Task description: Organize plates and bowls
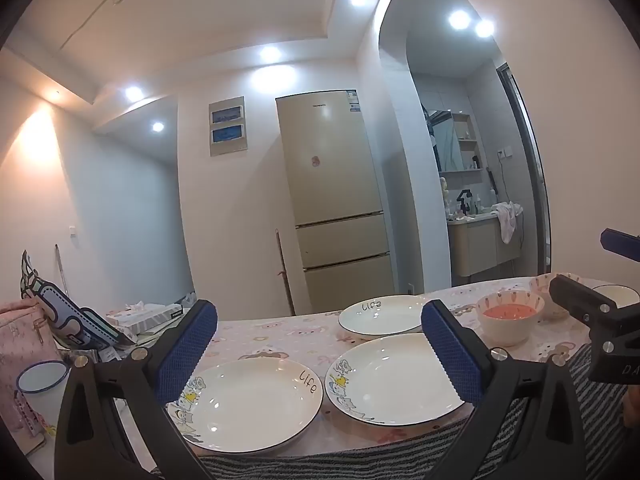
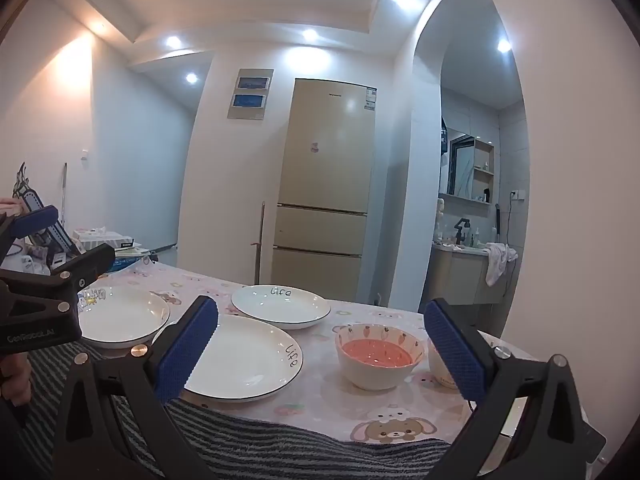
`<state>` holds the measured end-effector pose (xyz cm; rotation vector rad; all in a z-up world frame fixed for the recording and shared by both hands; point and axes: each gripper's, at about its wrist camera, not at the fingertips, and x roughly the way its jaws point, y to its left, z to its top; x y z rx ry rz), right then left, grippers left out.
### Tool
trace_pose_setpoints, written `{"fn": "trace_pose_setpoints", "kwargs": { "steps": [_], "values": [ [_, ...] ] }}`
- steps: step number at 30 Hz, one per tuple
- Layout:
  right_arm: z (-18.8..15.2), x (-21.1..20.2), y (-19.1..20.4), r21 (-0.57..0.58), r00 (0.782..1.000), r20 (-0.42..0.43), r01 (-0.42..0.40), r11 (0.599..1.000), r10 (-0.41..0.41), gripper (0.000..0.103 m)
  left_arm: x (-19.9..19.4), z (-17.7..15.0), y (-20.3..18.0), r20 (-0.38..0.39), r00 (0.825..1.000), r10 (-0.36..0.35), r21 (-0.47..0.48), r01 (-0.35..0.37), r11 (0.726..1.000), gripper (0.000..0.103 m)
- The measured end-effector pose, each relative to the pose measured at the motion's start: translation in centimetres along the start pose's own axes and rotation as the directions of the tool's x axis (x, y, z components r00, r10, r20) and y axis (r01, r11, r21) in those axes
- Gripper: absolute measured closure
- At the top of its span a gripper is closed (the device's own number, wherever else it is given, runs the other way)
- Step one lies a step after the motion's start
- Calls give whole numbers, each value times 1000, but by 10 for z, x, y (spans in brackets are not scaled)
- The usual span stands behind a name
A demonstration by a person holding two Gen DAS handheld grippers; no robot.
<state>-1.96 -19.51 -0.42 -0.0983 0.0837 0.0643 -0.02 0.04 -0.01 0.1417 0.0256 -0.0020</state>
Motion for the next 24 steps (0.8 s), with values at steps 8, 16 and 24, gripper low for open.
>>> {"fn": "trace_pose_setpoints", "kwargs": {
  "steps": [8,16,24],
  "values": [
    [0,2,-3,17,1000,-23,-2,1000,2,0,-2,3,3,-5,1000,3,-6,-3,1000,0],
    [1,-1,-4,27,1000,-6,1,1000,-1,0,0,1,-1,-3,1000,14,8,-14,1000,0],
    [-2,2,-5,35,1000,-15,-1,999,2,0,0,1,6,-14,1000,15,-27,-15,1000,0]
  ]
}}
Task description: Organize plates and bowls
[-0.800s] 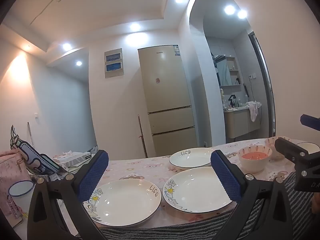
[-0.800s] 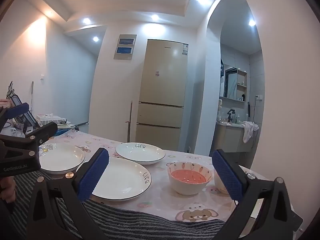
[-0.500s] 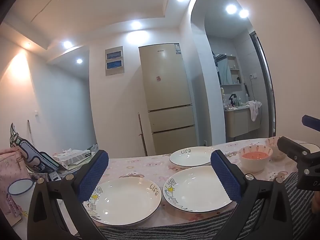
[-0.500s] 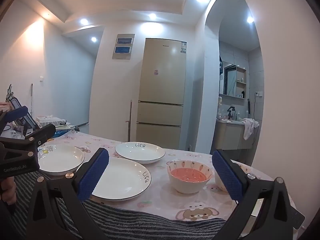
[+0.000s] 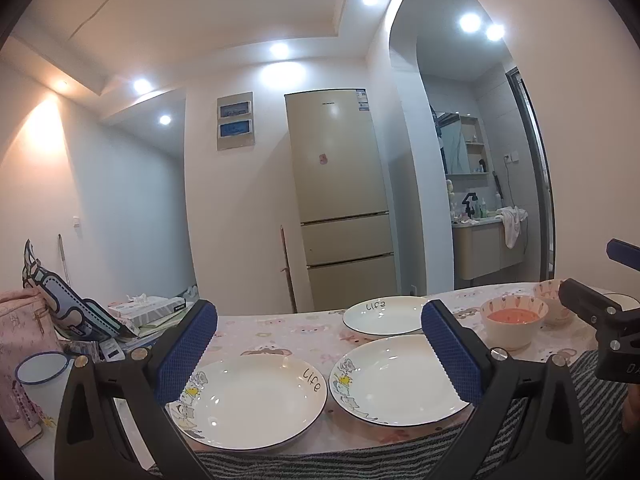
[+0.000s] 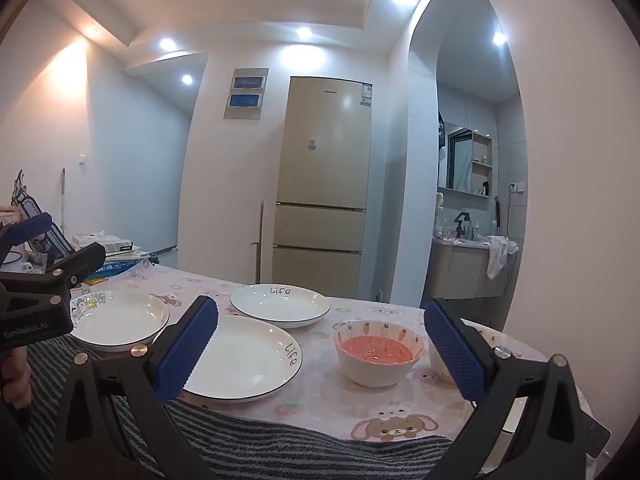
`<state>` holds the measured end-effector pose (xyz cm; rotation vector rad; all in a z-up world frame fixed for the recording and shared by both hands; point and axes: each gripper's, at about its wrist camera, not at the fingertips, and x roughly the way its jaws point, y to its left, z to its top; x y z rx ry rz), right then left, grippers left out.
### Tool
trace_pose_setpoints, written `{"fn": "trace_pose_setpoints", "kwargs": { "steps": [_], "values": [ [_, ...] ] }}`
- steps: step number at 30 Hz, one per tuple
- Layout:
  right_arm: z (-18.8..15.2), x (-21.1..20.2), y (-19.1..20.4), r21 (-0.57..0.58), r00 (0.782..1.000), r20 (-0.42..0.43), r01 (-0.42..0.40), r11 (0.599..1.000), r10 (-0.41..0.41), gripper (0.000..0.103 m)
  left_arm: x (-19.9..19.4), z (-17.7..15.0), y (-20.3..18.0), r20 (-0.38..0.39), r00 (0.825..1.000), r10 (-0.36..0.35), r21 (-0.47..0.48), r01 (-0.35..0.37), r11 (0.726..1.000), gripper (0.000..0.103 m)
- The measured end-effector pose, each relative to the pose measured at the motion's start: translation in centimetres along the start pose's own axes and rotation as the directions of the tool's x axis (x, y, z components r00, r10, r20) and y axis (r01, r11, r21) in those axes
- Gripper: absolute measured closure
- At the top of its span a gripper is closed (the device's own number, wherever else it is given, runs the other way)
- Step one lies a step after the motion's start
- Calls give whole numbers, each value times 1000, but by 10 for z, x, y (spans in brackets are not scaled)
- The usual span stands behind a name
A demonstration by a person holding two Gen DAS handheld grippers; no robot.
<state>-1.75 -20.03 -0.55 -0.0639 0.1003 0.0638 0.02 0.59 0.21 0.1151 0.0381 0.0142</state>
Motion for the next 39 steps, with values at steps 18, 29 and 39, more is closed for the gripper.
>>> {"fn": "trace_pose_setpoints", "kwargs": {
  "steps": [18,29,39],
  "values": [
    [-1,10,-13,71,999,-44,-17,997,20,0,-2,0,4,18,1000,24,-17,-24,1000,0],
    [1,-5,-12,56,999,16,38,998,-38,0,-5,0,-1,36,999,-3,-8,3,1000,0],
    [3,-1,-21,94,1000,-3,24,995,-24,0,-5,-1,0,38,999,-2,-19,3,1000,0]
  ]
}}
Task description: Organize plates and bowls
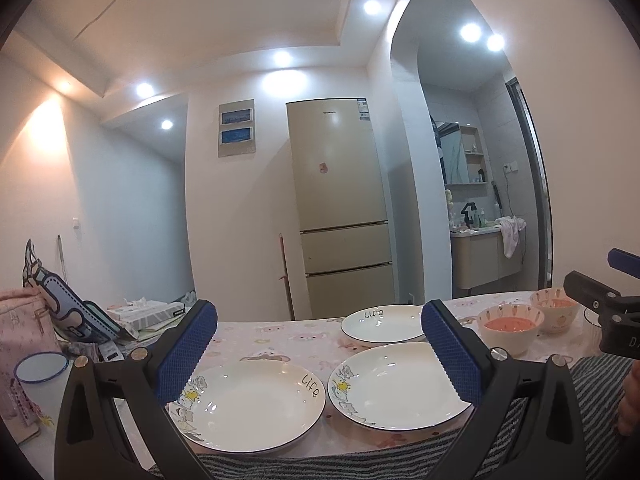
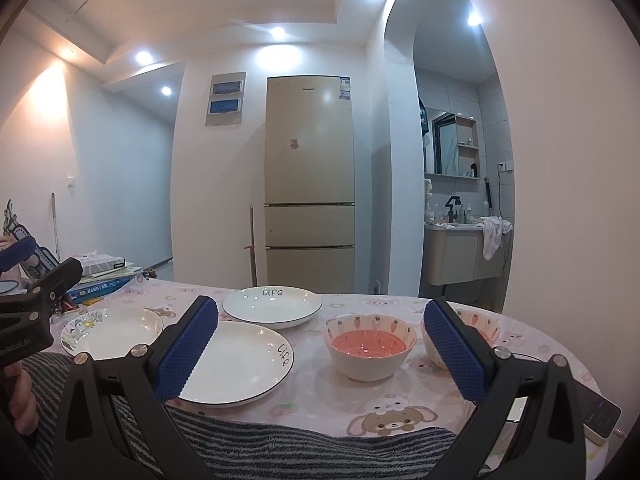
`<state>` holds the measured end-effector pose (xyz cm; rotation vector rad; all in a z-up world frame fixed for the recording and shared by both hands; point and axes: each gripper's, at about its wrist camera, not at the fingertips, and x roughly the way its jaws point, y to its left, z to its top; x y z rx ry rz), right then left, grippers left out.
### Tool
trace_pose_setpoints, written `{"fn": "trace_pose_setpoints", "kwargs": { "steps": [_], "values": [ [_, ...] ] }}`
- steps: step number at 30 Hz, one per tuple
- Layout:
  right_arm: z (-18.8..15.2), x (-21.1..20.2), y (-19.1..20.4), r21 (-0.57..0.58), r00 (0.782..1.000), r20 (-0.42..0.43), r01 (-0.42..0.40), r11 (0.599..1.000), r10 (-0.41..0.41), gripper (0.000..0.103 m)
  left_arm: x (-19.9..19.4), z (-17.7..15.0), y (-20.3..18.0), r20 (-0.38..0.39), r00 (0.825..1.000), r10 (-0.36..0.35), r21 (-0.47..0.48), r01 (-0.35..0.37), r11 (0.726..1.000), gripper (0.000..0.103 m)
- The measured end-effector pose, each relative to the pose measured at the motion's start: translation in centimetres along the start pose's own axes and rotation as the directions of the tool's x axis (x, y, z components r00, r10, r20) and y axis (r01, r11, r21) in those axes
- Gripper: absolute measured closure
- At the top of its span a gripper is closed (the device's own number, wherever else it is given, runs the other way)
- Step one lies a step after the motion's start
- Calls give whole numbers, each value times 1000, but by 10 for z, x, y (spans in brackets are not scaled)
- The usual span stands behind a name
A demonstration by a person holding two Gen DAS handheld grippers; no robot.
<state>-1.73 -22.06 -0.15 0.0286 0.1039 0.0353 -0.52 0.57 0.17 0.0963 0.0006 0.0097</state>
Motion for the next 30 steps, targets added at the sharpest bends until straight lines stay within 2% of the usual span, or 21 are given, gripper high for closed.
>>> {"fn": "trace_pose_setpoints", "kwargs": {
  "steps": [16,18,19,22,26,30],
  "values": [
    [-1,5,-6,23,1000,-25,-3,1000,3,0,0,7,5,-8,1000,25,-20,-25,999,0],
    [0,6,-8,32,1000,-30,-2,999,3,0,0,15,10,-20,999,-39,-52,38,998,0],
    [0,7,-9,37,999,-34,-5,999,6,0,-3,19,12,-17,999,-49,-71,48,996,0],
    [2,5,-11,49,1000,-29,2,999,-1,0,-12,32,14,-18,999,-33,-76,32,997,0],
    [17,-9,-14,46,1000,1,21,999,-21,0,-44,57,22,63,996,-69,-79,74,994,0],
    [38,-32,-9,45,999,40,-25,999,23,0,-53,77,27,86,994,-65,-112,75,991,0]
  ]
}}
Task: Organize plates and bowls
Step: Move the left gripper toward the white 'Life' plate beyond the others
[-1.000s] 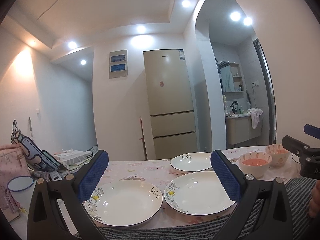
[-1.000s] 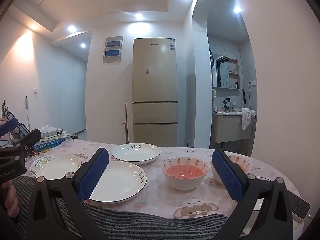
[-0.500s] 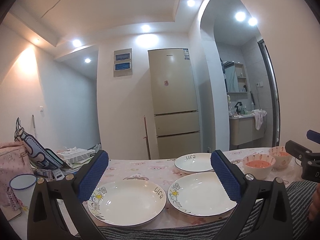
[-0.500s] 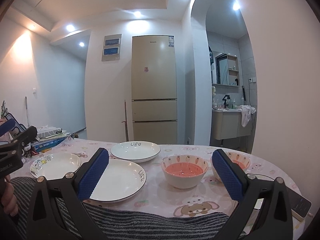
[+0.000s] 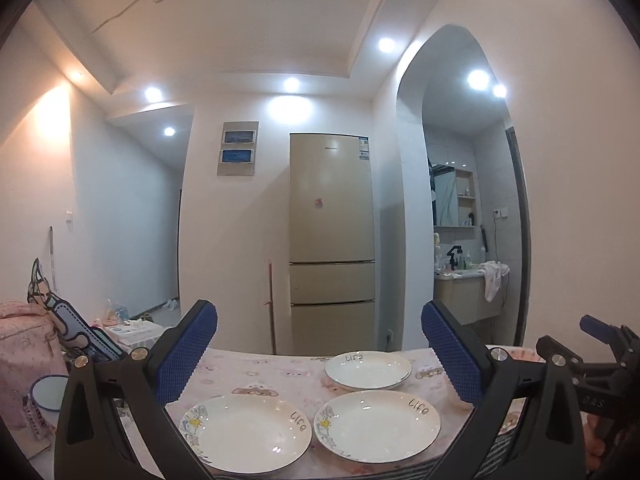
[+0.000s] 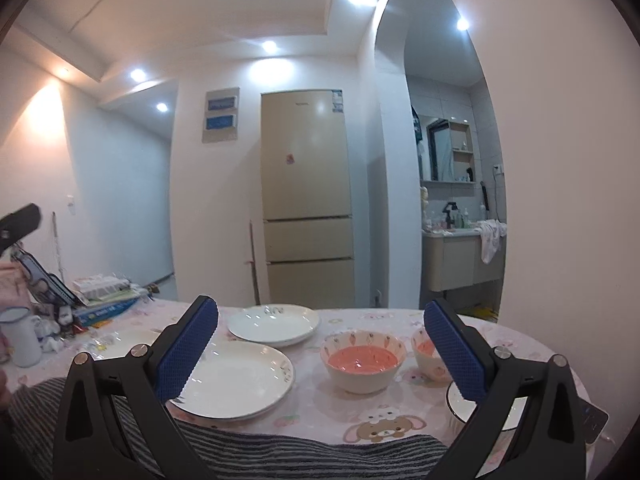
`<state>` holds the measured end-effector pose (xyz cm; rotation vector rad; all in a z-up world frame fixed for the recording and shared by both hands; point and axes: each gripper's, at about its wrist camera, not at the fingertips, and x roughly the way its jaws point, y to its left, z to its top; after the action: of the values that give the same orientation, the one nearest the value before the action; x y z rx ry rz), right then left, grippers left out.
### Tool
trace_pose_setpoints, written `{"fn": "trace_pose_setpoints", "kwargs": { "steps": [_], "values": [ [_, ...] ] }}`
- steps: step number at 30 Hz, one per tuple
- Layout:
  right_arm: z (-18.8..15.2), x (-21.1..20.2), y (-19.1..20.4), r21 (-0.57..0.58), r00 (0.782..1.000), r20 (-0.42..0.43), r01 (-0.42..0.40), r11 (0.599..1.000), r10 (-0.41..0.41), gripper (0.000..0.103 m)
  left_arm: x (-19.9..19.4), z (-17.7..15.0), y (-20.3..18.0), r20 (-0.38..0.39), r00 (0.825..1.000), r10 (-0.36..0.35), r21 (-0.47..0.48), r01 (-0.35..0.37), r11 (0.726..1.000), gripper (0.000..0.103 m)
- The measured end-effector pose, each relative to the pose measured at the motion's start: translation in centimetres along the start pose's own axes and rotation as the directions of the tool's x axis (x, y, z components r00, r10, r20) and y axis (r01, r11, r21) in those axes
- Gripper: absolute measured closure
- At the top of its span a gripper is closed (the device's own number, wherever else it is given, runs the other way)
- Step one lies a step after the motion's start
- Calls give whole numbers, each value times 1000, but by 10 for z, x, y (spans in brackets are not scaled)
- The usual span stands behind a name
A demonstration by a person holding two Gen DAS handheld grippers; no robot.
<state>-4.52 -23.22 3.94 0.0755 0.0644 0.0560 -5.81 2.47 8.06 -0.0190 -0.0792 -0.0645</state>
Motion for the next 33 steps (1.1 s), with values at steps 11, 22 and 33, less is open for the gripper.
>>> {"fn": "trace_pose_setpoints", "kwargs": {
  "steps": [11,22,33],
  "values": [
    [37,-10,31,-87,998,63,31,996,-25,0,11,19,-7,-29,999,34,21,-33,999,0],
    [64,45,24,-37,1000,-1,12,999,-13,0,82,26,7,-131,991,-13,-31,9,999,0],
    [50,87,15,-12,1000,-24,11,1000,-11,0,105,2,9,-80,996,40,-36,-43,998,0]
  ]
}}
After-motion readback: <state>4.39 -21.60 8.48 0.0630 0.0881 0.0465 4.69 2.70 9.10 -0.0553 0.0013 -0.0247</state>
